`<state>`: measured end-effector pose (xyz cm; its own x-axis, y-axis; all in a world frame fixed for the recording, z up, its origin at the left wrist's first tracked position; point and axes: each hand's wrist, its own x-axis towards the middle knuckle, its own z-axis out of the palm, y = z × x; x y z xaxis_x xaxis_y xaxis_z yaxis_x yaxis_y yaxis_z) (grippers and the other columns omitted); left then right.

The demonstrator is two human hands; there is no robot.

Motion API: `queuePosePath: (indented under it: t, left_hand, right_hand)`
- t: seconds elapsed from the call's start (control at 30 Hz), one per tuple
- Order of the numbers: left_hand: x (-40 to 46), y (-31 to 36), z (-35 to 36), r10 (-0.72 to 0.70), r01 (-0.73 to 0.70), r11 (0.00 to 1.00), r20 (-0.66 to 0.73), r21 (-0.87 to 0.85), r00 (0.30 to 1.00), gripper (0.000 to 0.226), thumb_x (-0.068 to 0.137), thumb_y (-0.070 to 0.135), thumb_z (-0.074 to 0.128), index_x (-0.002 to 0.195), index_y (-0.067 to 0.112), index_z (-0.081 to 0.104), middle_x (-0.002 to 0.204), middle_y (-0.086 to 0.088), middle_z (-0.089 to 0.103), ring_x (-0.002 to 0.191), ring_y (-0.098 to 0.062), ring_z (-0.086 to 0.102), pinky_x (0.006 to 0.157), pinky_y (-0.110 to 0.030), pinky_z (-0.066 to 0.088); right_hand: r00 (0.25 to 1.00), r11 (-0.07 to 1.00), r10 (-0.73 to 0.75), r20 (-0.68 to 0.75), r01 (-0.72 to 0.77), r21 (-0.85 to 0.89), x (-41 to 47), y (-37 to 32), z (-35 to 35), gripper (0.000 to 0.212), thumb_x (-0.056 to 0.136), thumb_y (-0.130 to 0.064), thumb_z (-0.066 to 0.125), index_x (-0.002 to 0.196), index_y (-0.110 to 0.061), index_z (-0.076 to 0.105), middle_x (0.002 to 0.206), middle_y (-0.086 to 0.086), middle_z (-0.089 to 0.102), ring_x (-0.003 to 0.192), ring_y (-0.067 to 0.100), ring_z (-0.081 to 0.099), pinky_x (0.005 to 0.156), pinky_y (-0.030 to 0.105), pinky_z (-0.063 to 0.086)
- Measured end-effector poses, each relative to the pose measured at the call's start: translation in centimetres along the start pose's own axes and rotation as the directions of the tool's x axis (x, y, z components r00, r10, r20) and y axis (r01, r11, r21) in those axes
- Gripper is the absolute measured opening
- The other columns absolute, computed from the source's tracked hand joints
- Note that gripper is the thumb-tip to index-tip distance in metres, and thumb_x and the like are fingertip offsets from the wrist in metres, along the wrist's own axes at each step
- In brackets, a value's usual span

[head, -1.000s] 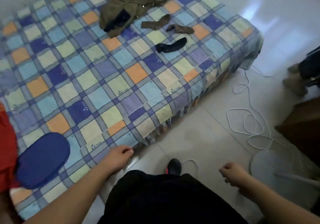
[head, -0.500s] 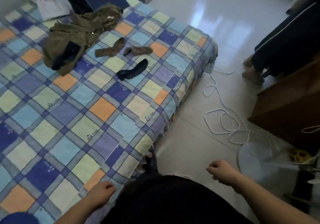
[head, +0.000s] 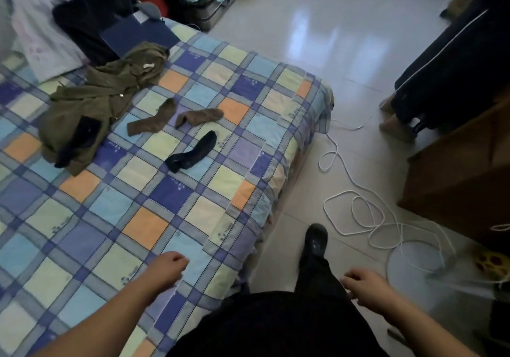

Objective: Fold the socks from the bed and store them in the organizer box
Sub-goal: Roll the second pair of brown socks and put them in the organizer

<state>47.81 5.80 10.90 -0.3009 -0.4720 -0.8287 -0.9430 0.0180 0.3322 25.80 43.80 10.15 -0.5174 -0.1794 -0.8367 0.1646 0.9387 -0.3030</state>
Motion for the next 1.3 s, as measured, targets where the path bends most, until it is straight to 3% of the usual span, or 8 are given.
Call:
queuePosePath:
  t: [0.17, 0.3, 0.4, 0.53, 0.73, 0.93, 1.03, 1.3]
  left_hand:
    - [0.9, 10.5, 4.9, 0.057, -0.061, 0.993, 0.041, 0.097, 0.998, 0.021, 0.096, 0.026, 0.050, 0.095, 0.009, 0.063, 0.102, -0.014, 0.067, 0.089, -0.026, 0.063, 0.073, -0.031, 0.046]
    - [1.0, 18.8, 9.0, 0.083, -0.092, 0.984, 0.059, 0.154, 0.995, 0.024, 0.095, 0.026, 0.051, 0.099, 0.006, 0.065, 0.098, -0.016, 0.067, 0.086, -0.027, 0.063, 0.074, -0.036, 0.050]
    - [1.6, 24.4, 11.2, 0.143, -0.155, 0.970, 0.072, 0.188, 0.987, 0.019, 0.096, 0.028, 0.052, 0.100, 0.015, 0.065, 0.095, -0.006, 0.068, 0.087, -0.020, 0.063, 0.079, -0.033, 0.048]
    - [2.6, 29.3, 12.7, 0.183, -0.194, 0.967, 0.082, 0.166, 0.980, 0.021, 0.097, 0.032, 0.051, 0.108, 0.020, 0.065, 0.097, 0.003, 0.064, 0.091, -0.015, 0.060, 0.079, -0.028, 0.045]
    - [4.9, 28.6, 12.9, 0.103, -0.121, 0.981, 0.119, 0.152, 0.987, 0.025, 0.097, 0.035, 0.049, 0.110, 0.022, 0.065, 0.102, 0.006, 0.063, 0.090, -0.009, 0.057, 0.077, -0.023, 0.040]
    - [8.3, 24.1, 10.2, -0.026, 0.003, 0.990, 0.160, 0.142, 0.987, 0.022, 0.095, 0.035, 0.047, 0.075, 0.027, 0.051, 0.081, 0.006, 0.054, 0.074, -0.009, 0.051, 0.067, -0.025, 0.037]
    - [10.5, 23.1, 7.2, -0.074, 0.065, 0.993, 0.096, 0.094, 0.993, 0.023, 0.092, 0.034, 0.048, 0.072, 0.025, 0.053, 0.079, 0.005, 0.056, 0.069, -0.006, 0.051, 0.061, -0.023, 0.035]
    - [15.0, 25.7, -3.6, -0.128, 0.099, 0.977, -0.150, -0.191, 0.980, 0.024, 0.096, 0.035, 0.046, 0.091, 0.018, 0.063, 0.090, 0.000, 0.067, 0.080, -0.015, 0.062, 0.071, -0.028, 0.046]
  right_hand:
    - [0.992, 0.990, 0.112, 0.058, -0.106, -0.097, 4.9, 5.1, -7.8, 0.021, 0.085, -0.031, 0.069, 0.079, -0.011, 0.069, 0.075, 0.004, 0.069, 0.073, 0.019, 0.070, 0.056, 0.020, 0.047]
    - [0.985, 0.961, 0.145, 0.096, -0.117, -0.250, 8.3, 7.1, -16.1, 0.025, 0.087, -0.034, 0.067, 0.072, -0.015, 0.065, 0.078, 0.001, 0.068, 0.074, 0.016, 0.066, 0.069, 0.022, 0.050]
    - [0.988, 0.951, 0.121, 0.097, -0.087, -0.296, 11.2, 5.8, -22.0, 0.035, 0.093, -0.026, 0.061, 0.062, -0.015, 0.051, 0.061, 0.000, 0.052, 0.065, 0.019, 0.056, 0.056, 0.023, 0.037]
    - [0.995, 0.955, 0.047, 0.085, -0.020, -0.294, 14.8, 0.4, -28.5, 0.024, 0.095, -0.023, 0.060, 0.076, -0.007, 0.062, 0.063, 0.004, 0.056, 0.054, 0.014, 0.047, 0.053, 0.025, 0.034]
    - [0.987, 0.923, -0.127, 0.096, 0.154, -0.352, 20.6, -12.5, -31.6, 0.023, 0.094, -0.025, 0.061, 0.076, -0.011, 0.067, 0.069, 0.009, 0.068, 0.065, 0.026, 0.063, 0.062, 0.031, 0.048]
    - [0.958, 0.861, -0.243, 0.151, 0.285, -0.422, 23.4, -22.9, -30.2, 0.018, 0.091, -0.025, 0.064, 0.081, -0.011, 0.070, 0.070, 0.005, 0.069, 0.065, 0.018, 0.067, 0.066, 0.031, 0.054]
    - [0.947, 0.775, -0.228, 0.226, 0.317, -0.547, 24.4, -25.9, -29.5, 0.026, 0.088, -0.028, 0.063, 0.085, -0.004, 0.071, 0.067, 0.002, 0.067, 0.065, 0.015, 0.064, 0.065, 0.026, 0.050]
    - [0.943, 0.601, -0.135, 0.304, 0.322, -0.732, 26.9, -34.3, -30.0, 0.020, 0.092, -0.041, 0.061, 0.076, -0.029, 0.063, 0.086, -0.011, 0.065, 0.082, -0.003, 0.058, 0.065, 0.006, 0.038]
